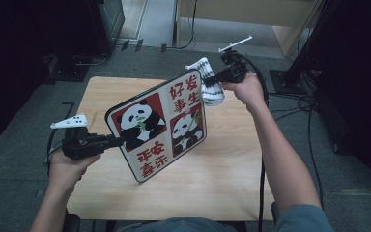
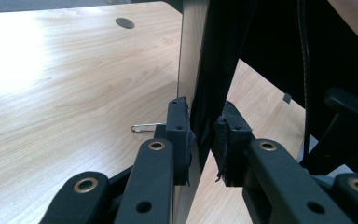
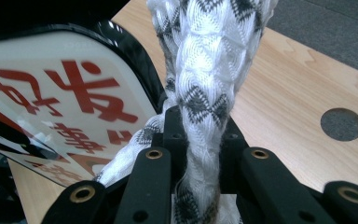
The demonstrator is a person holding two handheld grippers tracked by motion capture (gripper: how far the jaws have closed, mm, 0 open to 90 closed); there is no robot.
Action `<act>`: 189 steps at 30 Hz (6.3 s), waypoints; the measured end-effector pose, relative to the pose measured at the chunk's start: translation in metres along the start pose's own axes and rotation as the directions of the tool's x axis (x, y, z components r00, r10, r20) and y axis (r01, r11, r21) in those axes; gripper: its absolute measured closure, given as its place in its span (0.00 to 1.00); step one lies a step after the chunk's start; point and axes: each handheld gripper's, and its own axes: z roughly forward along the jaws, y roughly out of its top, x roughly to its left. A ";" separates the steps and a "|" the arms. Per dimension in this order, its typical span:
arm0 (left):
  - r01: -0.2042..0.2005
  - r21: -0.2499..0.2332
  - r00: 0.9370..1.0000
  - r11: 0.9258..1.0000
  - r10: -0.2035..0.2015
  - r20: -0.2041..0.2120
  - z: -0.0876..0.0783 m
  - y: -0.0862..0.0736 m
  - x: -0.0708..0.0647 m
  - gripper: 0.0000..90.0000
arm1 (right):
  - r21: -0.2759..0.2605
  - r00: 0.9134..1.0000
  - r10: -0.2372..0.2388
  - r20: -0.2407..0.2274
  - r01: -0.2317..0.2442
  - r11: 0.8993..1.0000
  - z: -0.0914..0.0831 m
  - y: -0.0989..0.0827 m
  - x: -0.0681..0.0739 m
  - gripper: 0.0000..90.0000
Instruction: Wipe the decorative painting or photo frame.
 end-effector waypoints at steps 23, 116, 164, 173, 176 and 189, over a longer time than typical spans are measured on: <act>-0.002 0.005 1.000 1.000 0.002 -0.007 0.000 0.000 -0.001 0.87 | 0.035 0.999 -0.016 0.039 0.015 0.999 0.016 -0.028 -0.003 0.89; 0.008 -0.003 1.000 1.000 -0.008 -0.029 0.001 0.001 0.000 0.87 | 0.060 0.996 0.081 0.031 -0.083 0.995 0.090 -0.149 -0.048 0.89; 0.006 0.001 1.000 1.000 -0.006 -0.028 0.001 0.003 0.003 0.87 | -0.049 0.907 0.211 0.365 -0.208 0.977 0.056 -0.166 -0.119 0.88; 0.008 0.000 1.000 1.000 -0.008 -0.025 0.001 0.004 0.004 0.87 | -0.042 0.899 0.222 0.377 -0.223 0.974 0.071 -0.171 -0.131 0.81; 0.013 -0.001 1.000 1.000 -0.013 -0.023 0.001 0.004 0.005 0.86 | -0.051 0.888 0.225 0.400 -0.224 0.973 0.070 -0.170 -0.130 0.69; 0.019 -0.005 0.999 1.000 -0.019 -0.028 0.004 0.002 0.005 0.82 | -0.127 0.895 0.248 0.371 -0.216 0.968 0.045 -0.159 -0.100 0.54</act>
